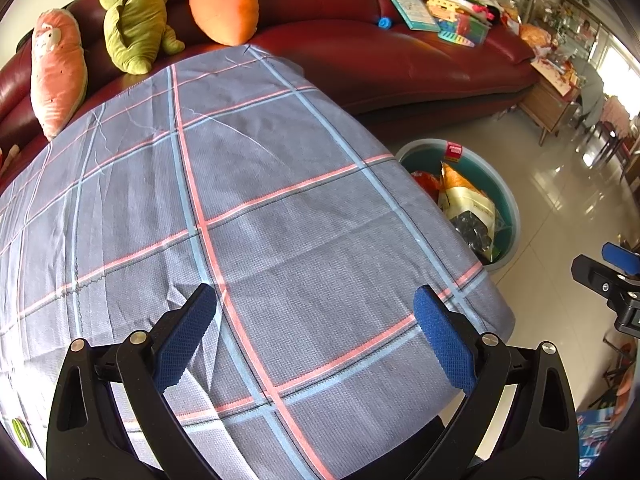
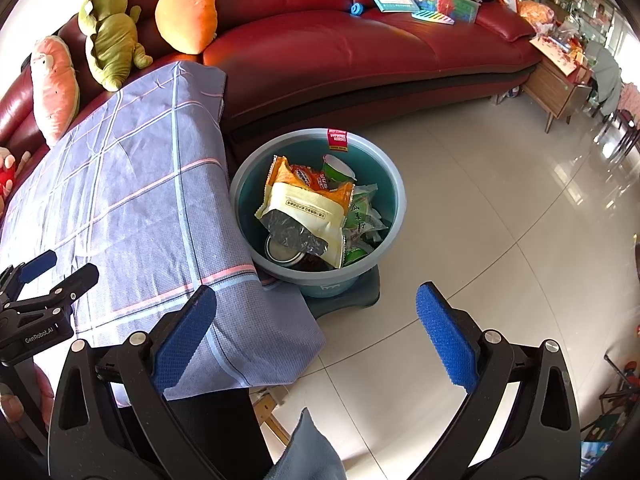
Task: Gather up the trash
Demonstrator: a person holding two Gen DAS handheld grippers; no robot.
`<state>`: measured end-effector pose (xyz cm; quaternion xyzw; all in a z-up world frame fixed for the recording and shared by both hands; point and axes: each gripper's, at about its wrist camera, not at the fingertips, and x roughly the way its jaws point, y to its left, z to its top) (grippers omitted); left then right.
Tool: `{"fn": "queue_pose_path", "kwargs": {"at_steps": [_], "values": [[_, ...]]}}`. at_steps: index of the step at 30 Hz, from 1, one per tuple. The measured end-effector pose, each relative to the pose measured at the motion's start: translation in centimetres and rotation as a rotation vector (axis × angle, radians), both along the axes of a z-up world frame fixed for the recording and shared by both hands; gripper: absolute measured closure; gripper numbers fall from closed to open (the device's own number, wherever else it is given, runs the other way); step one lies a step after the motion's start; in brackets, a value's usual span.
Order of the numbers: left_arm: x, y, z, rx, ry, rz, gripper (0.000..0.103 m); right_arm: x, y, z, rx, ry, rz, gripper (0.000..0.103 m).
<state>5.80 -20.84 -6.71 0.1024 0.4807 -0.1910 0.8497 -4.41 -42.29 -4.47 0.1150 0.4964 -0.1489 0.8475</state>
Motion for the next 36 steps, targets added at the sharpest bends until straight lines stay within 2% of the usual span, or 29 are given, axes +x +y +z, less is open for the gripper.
{"fn": "queue_pose_path", "kwargs": {"at_steps": [36], "values": [[0.9,0.1,-0.2,-0.009,0.01,0.008,0.004,1.2,-0.1,0.0,-0.02,0.024,0.001,0.007]]}}
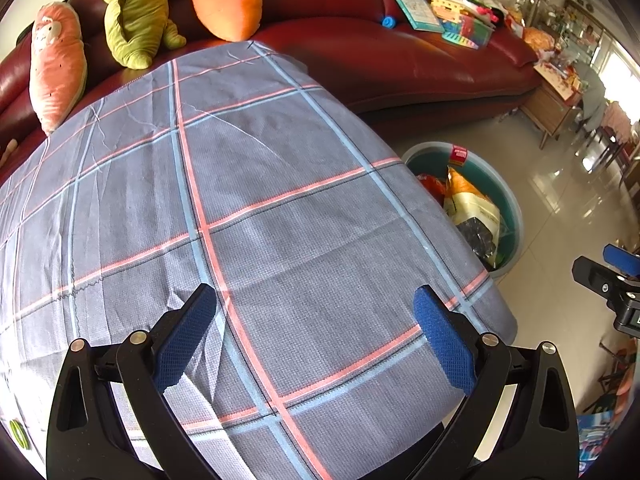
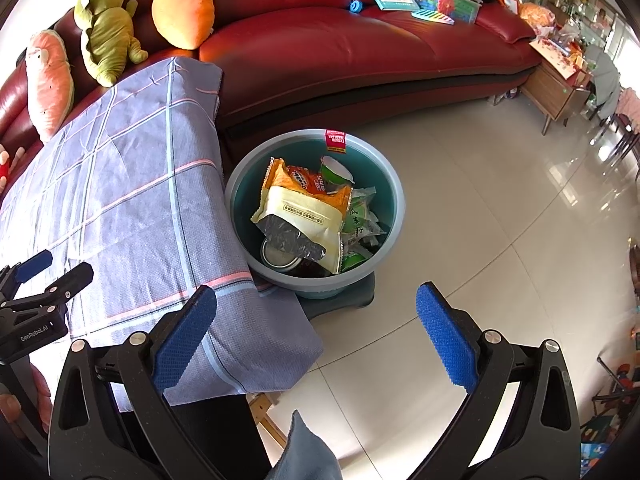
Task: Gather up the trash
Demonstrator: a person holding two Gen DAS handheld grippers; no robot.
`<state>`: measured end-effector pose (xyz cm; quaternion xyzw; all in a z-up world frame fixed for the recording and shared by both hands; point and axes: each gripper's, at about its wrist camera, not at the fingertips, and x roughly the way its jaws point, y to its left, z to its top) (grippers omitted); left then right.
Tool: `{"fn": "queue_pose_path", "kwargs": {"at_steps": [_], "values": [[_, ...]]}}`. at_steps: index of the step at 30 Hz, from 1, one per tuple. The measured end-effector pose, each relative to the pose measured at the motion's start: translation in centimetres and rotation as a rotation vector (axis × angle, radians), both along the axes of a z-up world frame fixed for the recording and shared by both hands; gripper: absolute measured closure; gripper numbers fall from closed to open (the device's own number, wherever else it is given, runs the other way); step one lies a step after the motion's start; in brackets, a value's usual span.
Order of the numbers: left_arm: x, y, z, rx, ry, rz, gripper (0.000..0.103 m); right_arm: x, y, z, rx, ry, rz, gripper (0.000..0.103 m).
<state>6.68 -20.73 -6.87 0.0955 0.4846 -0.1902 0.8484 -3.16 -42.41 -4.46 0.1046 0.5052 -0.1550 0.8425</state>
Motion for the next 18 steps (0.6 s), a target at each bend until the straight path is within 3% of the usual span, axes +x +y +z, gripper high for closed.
{"fn": "queue_pose_path", "kwargs": {"at_steps": [18], "values": [[0.28,0.62,0.08,-0.011,0.014,0.013,0.004,0.06,0.46,0.4,-0.03,0.0,0.007,0.007]]}}
